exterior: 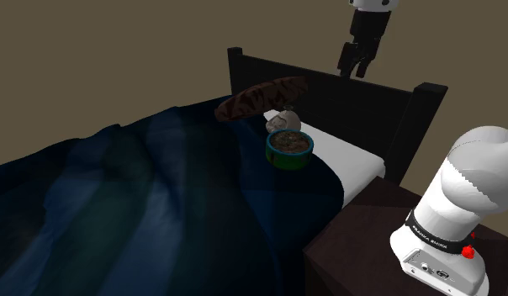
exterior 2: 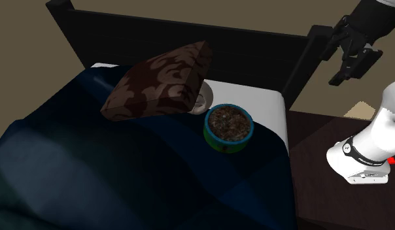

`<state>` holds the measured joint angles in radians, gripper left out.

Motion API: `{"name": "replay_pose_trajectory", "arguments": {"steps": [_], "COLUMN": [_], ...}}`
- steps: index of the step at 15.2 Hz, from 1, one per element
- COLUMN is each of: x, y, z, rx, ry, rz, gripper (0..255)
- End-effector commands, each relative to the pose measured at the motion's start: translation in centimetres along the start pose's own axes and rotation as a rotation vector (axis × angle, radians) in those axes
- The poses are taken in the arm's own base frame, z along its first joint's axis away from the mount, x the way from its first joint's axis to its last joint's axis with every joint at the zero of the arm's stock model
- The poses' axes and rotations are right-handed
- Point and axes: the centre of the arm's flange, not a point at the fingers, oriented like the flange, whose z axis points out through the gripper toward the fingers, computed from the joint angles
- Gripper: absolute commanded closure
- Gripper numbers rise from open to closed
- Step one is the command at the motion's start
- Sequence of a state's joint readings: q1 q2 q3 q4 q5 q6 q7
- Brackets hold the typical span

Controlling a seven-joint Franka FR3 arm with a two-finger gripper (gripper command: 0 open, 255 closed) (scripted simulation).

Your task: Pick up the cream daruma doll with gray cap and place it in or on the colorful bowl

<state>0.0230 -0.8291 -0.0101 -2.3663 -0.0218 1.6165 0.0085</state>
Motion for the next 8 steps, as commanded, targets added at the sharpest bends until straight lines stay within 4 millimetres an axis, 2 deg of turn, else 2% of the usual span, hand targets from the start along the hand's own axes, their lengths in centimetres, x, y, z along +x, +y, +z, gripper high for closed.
{"name": "replay_pose_trajectory", "arguments": {"steps": [1, 8], "x": [0.0, 3.8], "y": [0.0, 1.8], "z": [0.0, 7.1], "rx": [0.0, -0.026], "ry": [0.0, 0.125], "rz": [0.0, 0.088], "gripper": [0, 0]}}
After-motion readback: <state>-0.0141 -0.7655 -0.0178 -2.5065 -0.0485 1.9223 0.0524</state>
